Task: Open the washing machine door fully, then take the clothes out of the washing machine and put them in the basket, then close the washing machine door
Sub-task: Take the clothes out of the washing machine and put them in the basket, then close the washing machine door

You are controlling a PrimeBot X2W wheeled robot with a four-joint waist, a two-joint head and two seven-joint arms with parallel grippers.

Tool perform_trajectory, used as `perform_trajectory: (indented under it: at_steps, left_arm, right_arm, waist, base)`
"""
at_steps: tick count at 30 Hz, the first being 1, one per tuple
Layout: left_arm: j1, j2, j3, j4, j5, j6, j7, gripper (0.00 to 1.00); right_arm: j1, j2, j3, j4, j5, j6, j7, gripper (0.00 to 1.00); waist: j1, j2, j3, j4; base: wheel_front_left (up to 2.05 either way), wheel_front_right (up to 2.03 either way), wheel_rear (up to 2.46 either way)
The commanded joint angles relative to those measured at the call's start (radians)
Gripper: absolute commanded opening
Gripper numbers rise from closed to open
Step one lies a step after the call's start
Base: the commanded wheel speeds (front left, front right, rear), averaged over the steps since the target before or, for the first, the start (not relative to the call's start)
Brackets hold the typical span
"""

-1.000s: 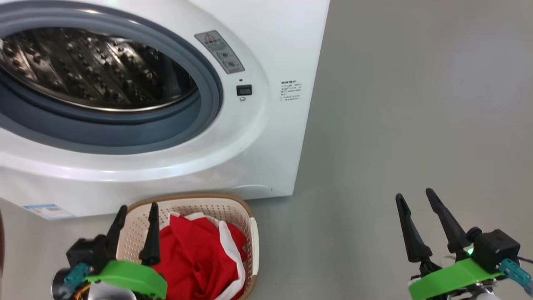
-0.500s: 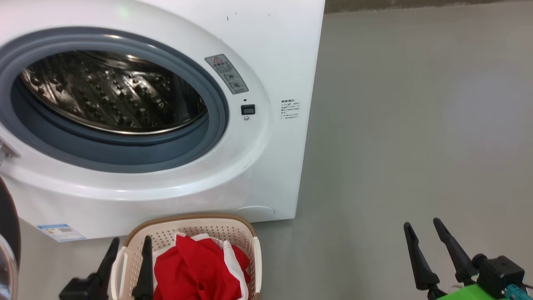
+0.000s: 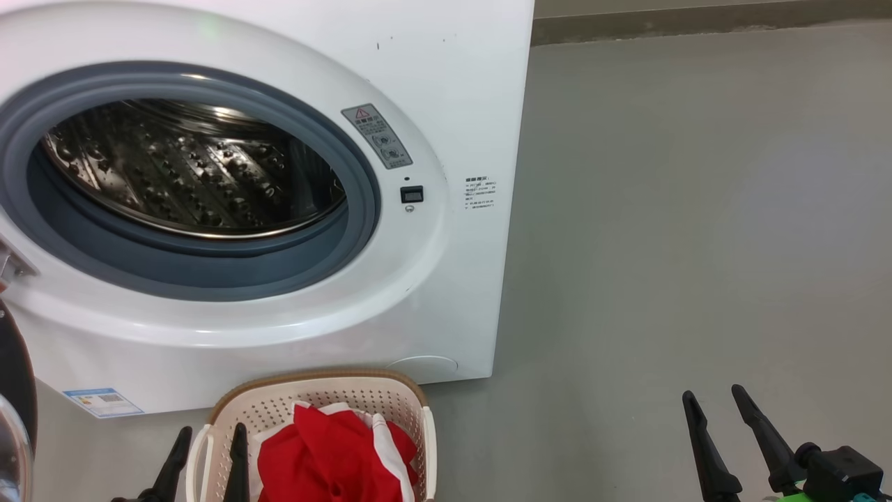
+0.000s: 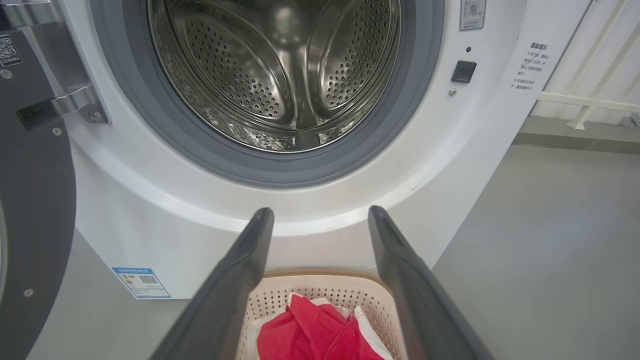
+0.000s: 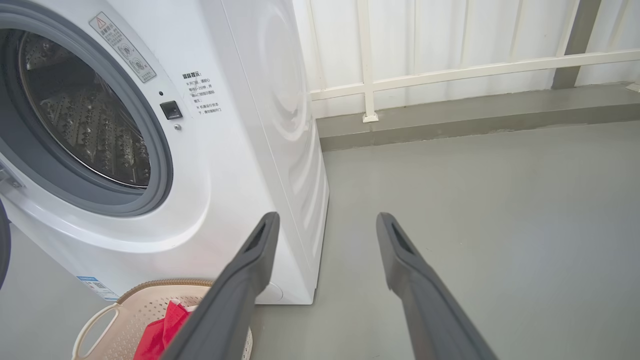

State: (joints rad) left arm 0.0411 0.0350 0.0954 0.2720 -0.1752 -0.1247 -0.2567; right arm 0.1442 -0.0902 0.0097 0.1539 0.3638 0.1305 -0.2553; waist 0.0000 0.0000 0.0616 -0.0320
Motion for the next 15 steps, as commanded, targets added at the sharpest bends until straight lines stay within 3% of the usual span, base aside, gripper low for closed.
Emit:
perform_trajectory:
  at_steps: [1, 15]
  left_arm:
    - [-0.013, 0.015, 0.03, -0.028, 0.012, 0.0, -0.005, 1.0]
    - [-0.012, 0.015, 0.016, -0.032, 0.012, 0.01, -0.005, 1.0]
  right_arm:
    - [-0.012, -0.019, 0.016, -0.025, 0.002, 0.0, -0.006, 1.0]
    - [-0.011, -0.018, 0.017, -0.027, 0.001, 0.0, -0.006, 1.0]
  waist:
    - [0.0, 0.0, 0.0, 0.0]
    - [0.0, 0.0, 0.0, -0.004]
  base:
    - [0.0, 0.0, 0.0]
    - [-0.01, 0.01, 0.0]
